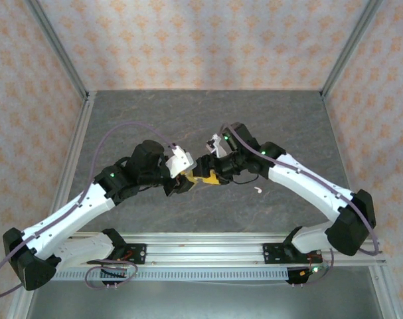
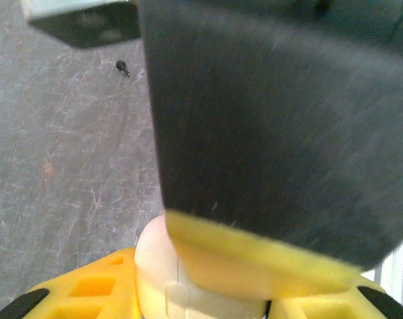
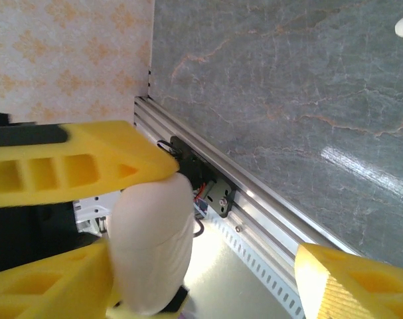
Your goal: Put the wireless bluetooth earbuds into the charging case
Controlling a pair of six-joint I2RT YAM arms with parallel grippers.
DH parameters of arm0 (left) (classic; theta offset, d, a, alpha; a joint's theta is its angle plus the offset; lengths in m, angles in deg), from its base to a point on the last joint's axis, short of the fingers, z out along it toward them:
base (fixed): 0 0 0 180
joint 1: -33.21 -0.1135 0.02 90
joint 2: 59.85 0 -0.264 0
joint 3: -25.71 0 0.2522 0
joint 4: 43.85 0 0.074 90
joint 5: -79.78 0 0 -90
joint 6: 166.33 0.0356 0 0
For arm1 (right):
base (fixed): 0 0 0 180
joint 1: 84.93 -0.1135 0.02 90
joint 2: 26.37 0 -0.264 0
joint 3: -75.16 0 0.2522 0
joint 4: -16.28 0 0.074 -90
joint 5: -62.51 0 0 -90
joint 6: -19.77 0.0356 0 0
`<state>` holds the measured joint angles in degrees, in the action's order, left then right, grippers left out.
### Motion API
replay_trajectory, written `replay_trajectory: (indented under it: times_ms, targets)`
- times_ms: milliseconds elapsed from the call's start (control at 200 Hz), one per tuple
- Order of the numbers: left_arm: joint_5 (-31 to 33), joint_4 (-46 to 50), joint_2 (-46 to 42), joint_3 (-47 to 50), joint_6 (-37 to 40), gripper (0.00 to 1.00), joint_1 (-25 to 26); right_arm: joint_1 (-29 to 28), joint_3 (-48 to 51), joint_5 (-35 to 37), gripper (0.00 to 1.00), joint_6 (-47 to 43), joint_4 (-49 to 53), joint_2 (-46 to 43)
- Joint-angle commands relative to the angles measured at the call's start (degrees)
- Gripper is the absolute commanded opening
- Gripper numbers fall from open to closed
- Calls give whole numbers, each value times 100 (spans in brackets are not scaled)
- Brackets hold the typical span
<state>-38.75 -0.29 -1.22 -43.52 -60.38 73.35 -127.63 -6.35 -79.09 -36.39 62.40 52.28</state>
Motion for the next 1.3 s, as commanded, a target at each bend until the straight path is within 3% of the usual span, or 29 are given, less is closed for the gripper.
replay_trajectory:
  times_ms: [0,65,270,465,525,585,681,821,1071,1216,1296]
  targets:
    - [-100,57,-192,-114,-98,29,46,-128,-244,-61,67,-67,-83,154]
    - [-92,93,-227,-110,-95,29,47,-176,-282,-70,62,-53,-163,237]
    - [-65,174,-365,41,-30,30,47,-178,-189,-88,35,200,-610,442]
    - [92,211,-414,86,40,29,42,-178,-39,-139,18,423,-1046,504]
    - [189,154,-396,58,-68,30,46,-178,-36,-42,7,384,-1033,502]
    - [219,-42,-371,53,-287,33,43,-178,-13,71,3,364,-1017,471]
    - [407,-258,-305,-13,-663,39,45,-156,91,264,1,353,-1096,356]
    - [1170,-316,-140,-189,-1368,46,46,16,453,714,0,459,-1491,37]
    - [1875,-162,247,-812,-2427,64,44,772,1730,1283,0,1161,-2698,-857]
    - [2807,428,482,-1370,-3524,78,44,1230,2308,1513,0,1242,-2844,-1528]
    - [2767,261,438,-1266,-4172,80,47,1469,2464,1505,0,1295,-2875,-1831]
